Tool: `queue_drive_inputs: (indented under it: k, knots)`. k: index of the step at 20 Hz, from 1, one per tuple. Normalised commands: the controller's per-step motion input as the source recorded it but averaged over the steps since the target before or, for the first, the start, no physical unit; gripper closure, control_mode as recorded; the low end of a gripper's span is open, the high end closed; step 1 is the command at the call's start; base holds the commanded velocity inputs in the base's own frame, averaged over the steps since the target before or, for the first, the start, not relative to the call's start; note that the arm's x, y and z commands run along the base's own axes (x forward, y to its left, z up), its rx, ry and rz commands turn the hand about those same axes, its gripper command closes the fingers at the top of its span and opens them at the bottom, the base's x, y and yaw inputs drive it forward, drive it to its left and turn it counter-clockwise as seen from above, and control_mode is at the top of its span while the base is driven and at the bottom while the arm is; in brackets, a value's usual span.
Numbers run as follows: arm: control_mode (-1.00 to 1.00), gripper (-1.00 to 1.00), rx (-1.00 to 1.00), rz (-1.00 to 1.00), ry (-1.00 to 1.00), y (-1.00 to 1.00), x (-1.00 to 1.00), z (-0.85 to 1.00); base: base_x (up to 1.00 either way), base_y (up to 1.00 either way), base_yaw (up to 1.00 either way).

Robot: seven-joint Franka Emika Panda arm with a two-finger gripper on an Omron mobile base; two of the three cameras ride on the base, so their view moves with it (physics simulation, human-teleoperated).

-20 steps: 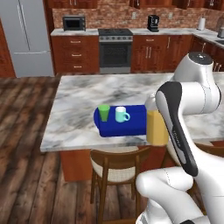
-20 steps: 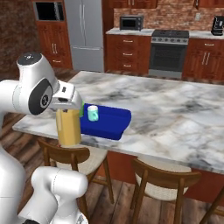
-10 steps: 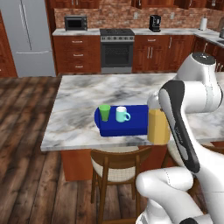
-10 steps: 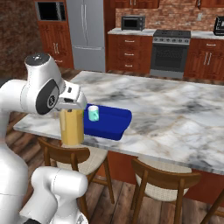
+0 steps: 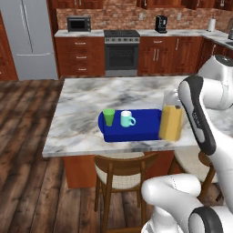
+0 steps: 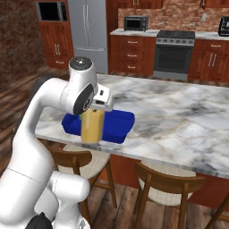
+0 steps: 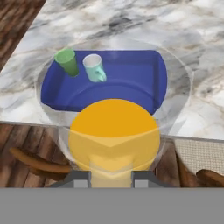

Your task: There is a tray on the dining counter. Grab the cup, mug, and pitcher and place them on the tray. The pitcher may be placed next to the tray if it cannot fit the tray.

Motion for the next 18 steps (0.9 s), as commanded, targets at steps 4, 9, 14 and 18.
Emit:
queue_drive_inputs:
  k: [4,9,14,18]
  knots:
    - [-1.0,1.0,0.0,0.0,0.0,-0.16,0.57,-0.1,0.0,0.0,0.0]
    - [-1.0,1.0,0.0,0.0,0.0,-0.02,0.58,-0.12,0.0,0.0,0.0]
    - [-1.0,1.0,0.0,0.0,0.0,0.0,0.6,-0.14,0.0,0.0,0.0]
    - [-1.0,1.0,0.0,0.0,0.0,0.0,0.56,-0.18,0.0,0.0,0.0]
